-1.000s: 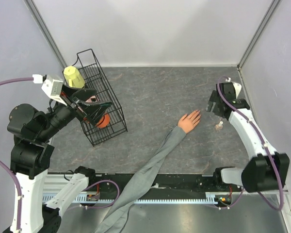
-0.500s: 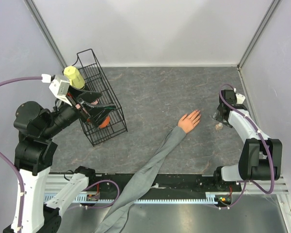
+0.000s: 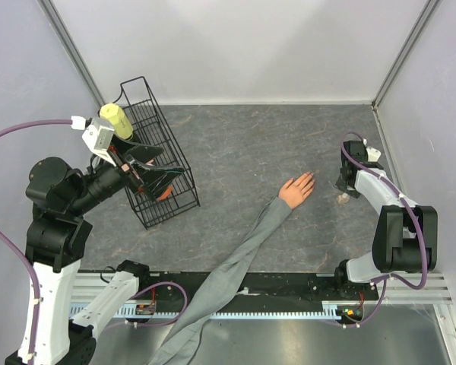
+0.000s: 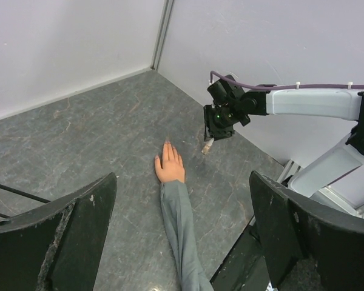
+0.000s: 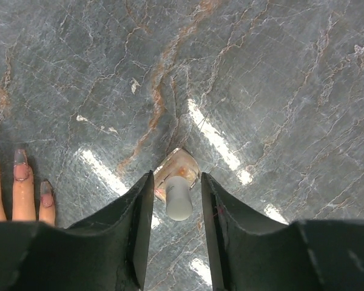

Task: Paint the nails

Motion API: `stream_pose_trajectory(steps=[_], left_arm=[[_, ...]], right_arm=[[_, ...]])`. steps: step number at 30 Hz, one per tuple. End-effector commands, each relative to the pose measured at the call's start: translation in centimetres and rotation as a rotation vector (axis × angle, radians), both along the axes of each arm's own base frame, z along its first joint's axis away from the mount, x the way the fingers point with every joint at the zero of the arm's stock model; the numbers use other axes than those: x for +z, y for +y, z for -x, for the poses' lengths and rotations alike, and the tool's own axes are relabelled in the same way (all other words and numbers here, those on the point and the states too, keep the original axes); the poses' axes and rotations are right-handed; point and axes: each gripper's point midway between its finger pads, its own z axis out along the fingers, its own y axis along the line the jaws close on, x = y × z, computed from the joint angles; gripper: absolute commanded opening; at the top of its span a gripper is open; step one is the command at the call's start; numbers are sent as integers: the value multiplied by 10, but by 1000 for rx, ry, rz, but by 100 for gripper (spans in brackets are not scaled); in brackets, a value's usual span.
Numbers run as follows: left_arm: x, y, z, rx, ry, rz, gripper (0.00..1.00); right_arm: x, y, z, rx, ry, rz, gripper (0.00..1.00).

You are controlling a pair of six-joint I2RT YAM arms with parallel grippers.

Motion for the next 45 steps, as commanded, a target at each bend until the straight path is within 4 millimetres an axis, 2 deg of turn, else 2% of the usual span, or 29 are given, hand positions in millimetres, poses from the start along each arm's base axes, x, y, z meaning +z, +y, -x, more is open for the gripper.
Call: stream_pose_trajectory(steps=[1, 7, 8, 10, 11, 13, 14, 15, 16, 17, 18, 19, 20, 21, 22, 23, 24, 25, 26, 27, 28, 29, 30, 35, 37, 39, 45], left_arm=[[3, -5, 3, -32, -6, 18, 96], [-4, -7, 0, -48, 13, 18, 95], [-6, -8, -2, -51, 17, 18, 95], [-13, -12, -6, -72, 33, 16, 93], [-19, -15, -11, -83, 52, 11, 92], [-34, -23, -16, -130, 97, 2, 88], [-52, -36, -22, -172, 135, -17, 88], [-58, -41, -24, -174, 136, -26, 88], [-63, -42, -32, -126, 116, -41, 88], [-77, -58, -24, -170, 119, -58, 89], [-74, -65, -25, -169, 73, -51, 89], [-76, -70, -29, -149, 45, -50, 89], [-91, -86, -20, -202, 52, -61, 89], [-85, -94, -20, -215, 0, -34, 89], [-87, -98, -23, -199, -26, -32, 88], [-108, -111, -16, -232, -26, -56, 88], [-111, -117, -13, -239, -63, -58, 88], [-104, -119, -21, -186, -152, -54, 88], [-122, -130, -12, -211, -173, -76, 88], [-128, -135, -11, -206, -203, -91, 88], [-124, -136, -17, -160, -268, -90, 88], [-137, -141, -13, -169, -273, -106, 88], [-144, -145, -16, -160, -269, -111, 88], [-159, -147, -30, -98, -342, -139, 83], [-165, -147, -32, -92, -356, -150, 82], [-161, -149, -32, -88, -383, -139, 82], [-170, -156, -37, -82, -436, -177, 71]], right_arm=[[-4, -2, -2, -10, -7, 2, 39], [-8, -2, 1, -5, 8, 5, 19], [-7, 0, 2, -1, 6, 3, 7], [4, 1, 4, 10, 10, 47, 0], [14, 11, -1, 44, -7, 64, 0], [35, 37, 1, 119, -29, 90, 0], [62, 75, 2, 212, -83, 77, 0], [76, 89, 0, 239, -118, 59, 0], [83, 113, 8, 311, -120, 45, 0], [96, 127, 12, 325, -161, 13, 0], [110, 141, 12, 351, -193, -14, 0], [117, 162, 21, 412, -194, -40, 0], [126, 175, 26, 430, -212, -69, 0], [145, 190, 26, 456, -251, -102, 0], [151, 210, 39, 522, -241, -117, 0], [160, 222, 43, 552, -250, -137, 0], [180, 237, 44, 571, -288, -186, 0], [187, 253, 56, 623, -286, -211, 0], [196, 262, 60, 645, -298, -235, 0], [214, 272, 62, 656, -333, -271, 0], [219, 281, 70, 687, -329, -285, 0], [223, 287, 72, 699, -327, -294, 0], [237, 293, 73, 706, -350, -315, 0], [249, 309, 85, 734, -331, -368, 0], [247, 311, 89, 733, -310, -373, 0], [246, 315, 93, 743, -296, -375, 0], [239, 320, 101, 742, -242, -368, 0]])
